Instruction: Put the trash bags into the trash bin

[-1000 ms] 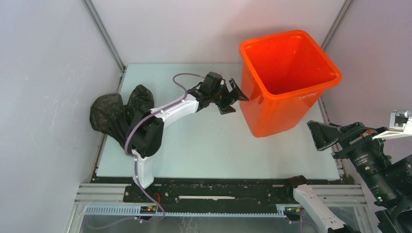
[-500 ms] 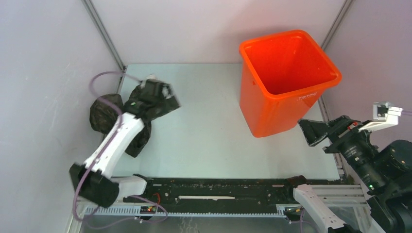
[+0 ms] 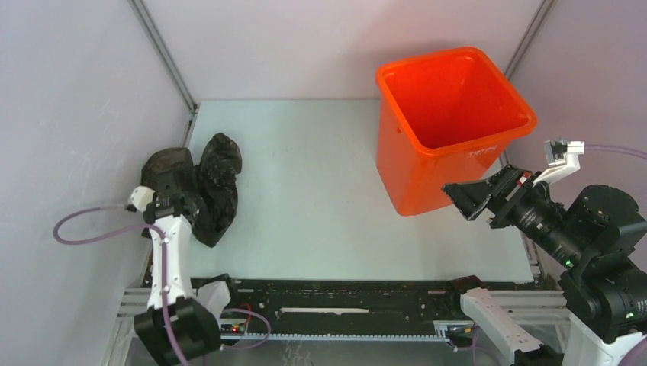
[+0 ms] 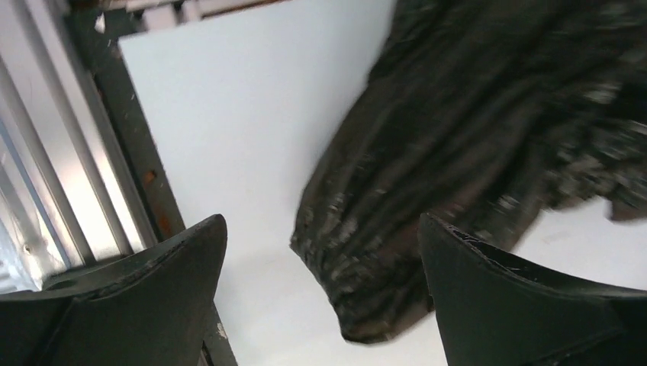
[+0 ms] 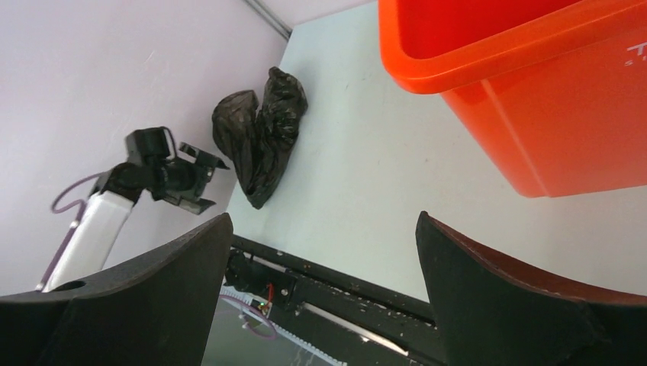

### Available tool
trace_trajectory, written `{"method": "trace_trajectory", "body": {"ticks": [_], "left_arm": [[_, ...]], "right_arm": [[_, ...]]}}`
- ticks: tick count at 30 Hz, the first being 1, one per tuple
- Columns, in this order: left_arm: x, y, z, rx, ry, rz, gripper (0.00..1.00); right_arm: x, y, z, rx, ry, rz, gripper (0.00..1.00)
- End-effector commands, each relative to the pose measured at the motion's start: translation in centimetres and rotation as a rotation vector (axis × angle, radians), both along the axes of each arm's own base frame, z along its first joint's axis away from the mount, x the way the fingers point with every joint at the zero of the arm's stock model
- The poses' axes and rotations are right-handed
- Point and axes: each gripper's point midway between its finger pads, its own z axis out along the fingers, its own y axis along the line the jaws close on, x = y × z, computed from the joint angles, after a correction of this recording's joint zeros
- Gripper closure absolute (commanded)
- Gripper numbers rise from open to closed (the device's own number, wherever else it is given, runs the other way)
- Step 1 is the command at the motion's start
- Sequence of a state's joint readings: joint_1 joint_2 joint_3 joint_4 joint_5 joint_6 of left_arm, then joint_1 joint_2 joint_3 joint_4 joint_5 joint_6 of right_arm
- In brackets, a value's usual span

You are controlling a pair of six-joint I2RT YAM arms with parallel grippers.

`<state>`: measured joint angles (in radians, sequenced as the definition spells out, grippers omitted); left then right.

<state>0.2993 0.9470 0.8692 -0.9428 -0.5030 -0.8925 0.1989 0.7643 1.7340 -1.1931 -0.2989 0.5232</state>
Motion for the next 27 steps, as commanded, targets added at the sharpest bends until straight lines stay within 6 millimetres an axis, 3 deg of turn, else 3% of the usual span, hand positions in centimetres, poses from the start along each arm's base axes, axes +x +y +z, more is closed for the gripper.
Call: {"method": "trace_trajectory", "body": {"ticks": [1, 6, 10, 13, 17, 20, 27], "left_arm": [[0.4, 0.9, -3.9, -0.113, -0.018, 0.101, 0.0], [5.7, -1.4, -5.2, -0.263, -0.174, -0.177, 0.0], [6.0, -3.5, -5.9, -0.33, -0.215, -0.272, 0.03], [5.7, -5.2, -6.8, -0.389, -0.222, -0.339, 0.19], [4.8, -8.1, -8.1, -0.511, -0.21, -0.428, 0.64], [4.3, -10.1, -7.3, -0.514, -0.221, -0.507, 0.72], [3.1, -16.0, -2.3, -0.38, -0.265, -0.772, 0.87]], "right_arm": [[-0.7, 0.6, 0.6, 0.044, -0.007, 0.033, 0.0], [-1.4, 0.4, 0.1, 0.056, 0.011, 0.023, 0.0], [-1.3, 0.8, -0.9, 0.071, 0.051, 0.035, 0.0], [-1.0, 1.8, -1.4, 0.093, 0.082, 0.082, 0.0], [-0.6, 2.8, -1.6, 0.098, 0.116, 0.144, 0.0], [-0.4, 3.3, -1.4, 0.089, 0.117, 0.185, 0.0], [0.2, 5.3, -1.4, 0.093, 0.167, 0.308, 0.0]]}}
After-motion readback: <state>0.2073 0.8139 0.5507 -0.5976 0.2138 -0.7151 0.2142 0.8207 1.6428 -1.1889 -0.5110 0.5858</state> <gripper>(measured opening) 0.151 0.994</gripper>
